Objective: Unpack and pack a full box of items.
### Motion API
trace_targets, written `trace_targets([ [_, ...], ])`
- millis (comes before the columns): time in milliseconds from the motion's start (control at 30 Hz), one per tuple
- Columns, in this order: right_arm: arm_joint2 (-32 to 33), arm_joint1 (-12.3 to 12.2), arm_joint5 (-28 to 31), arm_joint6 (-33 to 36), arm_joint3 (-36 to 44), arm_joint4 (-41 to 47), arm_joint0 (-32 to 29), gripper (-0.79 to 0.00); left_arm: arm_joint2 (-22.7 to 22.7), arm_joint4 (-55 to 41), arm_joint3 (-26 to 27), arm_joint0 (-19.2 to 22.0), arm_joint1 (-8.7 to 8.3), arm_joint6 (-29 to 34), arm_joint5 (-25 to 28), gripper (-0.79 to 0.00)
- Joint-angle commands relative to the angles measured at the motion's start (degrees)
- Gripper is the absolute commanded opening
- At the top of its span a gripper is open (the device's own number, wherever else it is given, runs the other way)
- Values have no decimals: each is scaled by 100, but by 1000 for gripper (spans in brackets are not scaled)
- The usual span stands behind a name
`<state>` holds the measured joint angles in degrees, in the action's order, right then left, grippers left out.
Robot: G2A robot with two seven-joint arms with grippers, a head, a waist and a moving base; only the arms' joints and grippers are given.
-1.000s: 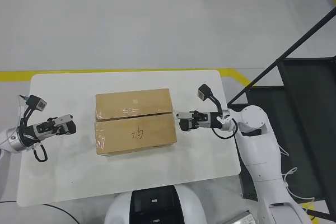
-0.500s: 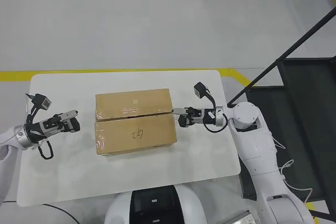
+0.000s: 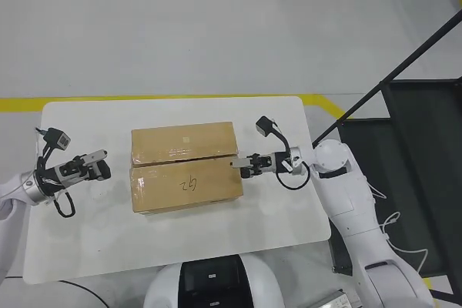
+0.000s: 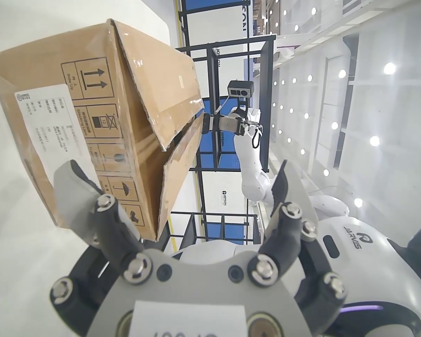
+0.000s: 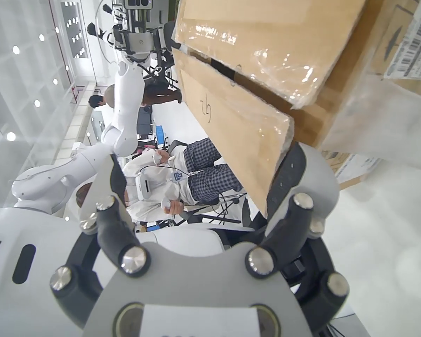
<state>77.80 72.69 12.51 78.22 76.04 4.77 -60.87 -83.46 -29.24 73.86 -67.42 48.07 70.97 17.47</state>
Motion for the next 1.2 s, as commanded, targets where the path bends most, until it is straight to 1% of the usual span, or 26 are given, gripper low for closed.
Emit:
trace_targets([
  [0, -18, -12, 26, -3, -10, 75, 23, 0, 3, -26, 18, -13, 2, 24, -7, 0],
  [167, -99, -15, 211, 254, -247, 731, 193, 0, 28, -146, 12, -20, 14, 83, -26, 0],
  [233, -98, -30, 322, 195, -340, 721, 266, 0, 26, -164, 5, -26, 16, 93, -15, 0],
  [367, -158, -48, 492, 327, -392, 964, 319, 0, -31, -277, -19, -53, 12, 152, -13, 0],
  [467, -208, -61, 624, 731, -447, 1407, 344, 0, -67, -305, -13, -65, 6, 206, -14, 0],
  [500, -226, -74, 572, 783, -429, 1501, 352, 0, -76, -315, -5, -73, 5, 214, -8, 0],
  [633, -343, -157, 378, 978, -160, 1704, 287, 0, -102, -326, 27, -101, 2, 239, -10, 0],
  [967, -929, -523, 378, 978, 617, 1796, 16, 0, -66, -280, 132, -137, 10, 243, -26, 0],
  [1167, -1006, -752, 378, 978, 1112, 2096, -172, 0, -71, -253, 177, -165, 10, 252, -10, 0],
])
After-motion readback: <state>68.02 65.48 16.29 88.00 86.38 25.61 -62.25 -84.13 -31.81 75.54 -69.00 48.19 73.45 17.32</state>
